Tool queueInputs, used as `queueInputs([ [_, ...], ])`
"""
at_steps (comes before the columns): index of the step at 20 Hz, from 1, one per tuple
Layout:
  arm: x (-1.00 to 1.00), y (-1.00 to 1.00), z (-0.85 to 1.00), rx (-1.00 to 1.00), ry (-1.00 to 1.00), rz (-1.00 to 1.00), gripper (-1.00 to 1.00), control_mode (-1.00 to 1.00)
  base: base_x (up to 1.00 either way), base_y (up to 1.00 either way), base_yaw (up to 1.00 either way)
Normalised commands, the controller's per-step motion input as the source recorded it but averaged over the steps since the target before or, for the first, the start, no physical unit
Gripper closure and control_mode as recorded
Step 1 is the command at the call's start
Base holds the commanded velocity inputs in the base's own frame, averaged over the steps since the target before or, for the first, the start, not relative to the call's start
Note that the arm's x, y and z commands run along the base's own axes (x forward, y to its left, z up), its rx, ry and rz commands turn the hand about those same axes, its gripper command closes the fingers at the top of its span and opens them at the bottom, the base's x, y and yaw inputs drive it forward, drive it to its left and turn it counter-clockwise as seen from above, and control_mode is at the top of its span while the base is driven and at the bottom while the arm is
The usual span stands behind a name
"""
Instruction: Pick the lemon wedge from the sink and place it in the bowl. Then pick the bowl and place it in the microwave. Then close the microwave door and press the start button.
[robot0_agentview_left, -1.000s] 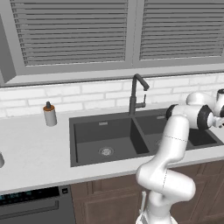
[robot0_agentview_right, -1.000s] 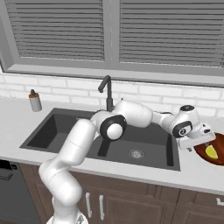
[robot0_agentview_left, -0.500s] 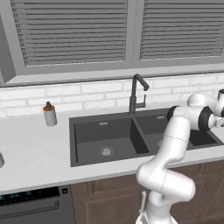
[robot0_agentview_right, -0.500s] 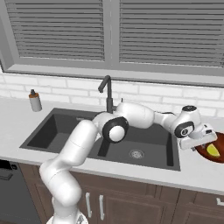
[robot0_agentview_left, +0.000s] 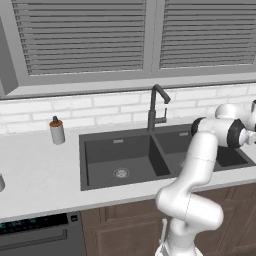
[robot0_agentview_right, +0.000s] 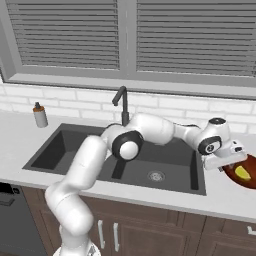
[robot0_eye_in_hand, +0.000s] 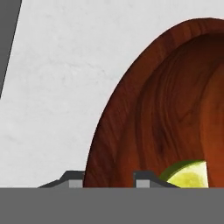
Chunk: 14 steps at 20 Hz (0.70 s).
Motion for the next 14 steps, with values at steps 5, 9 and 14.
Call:
queueInputs([
  [5,-0.52,0.65,0.14,-0.07,-0.05,0.14,1.00,-1.00,0.00,0.00,0.00],
  [9,-0.42,0.56,0.39,-0.17,-0.08,0.22,1.00,-1.00,0.00,0.00,0.00],
  [14,-0.29,0.55,0.24,-0.17,-0.21,0.25,1.00,-1.00,0.00,0.00,0.00],
])
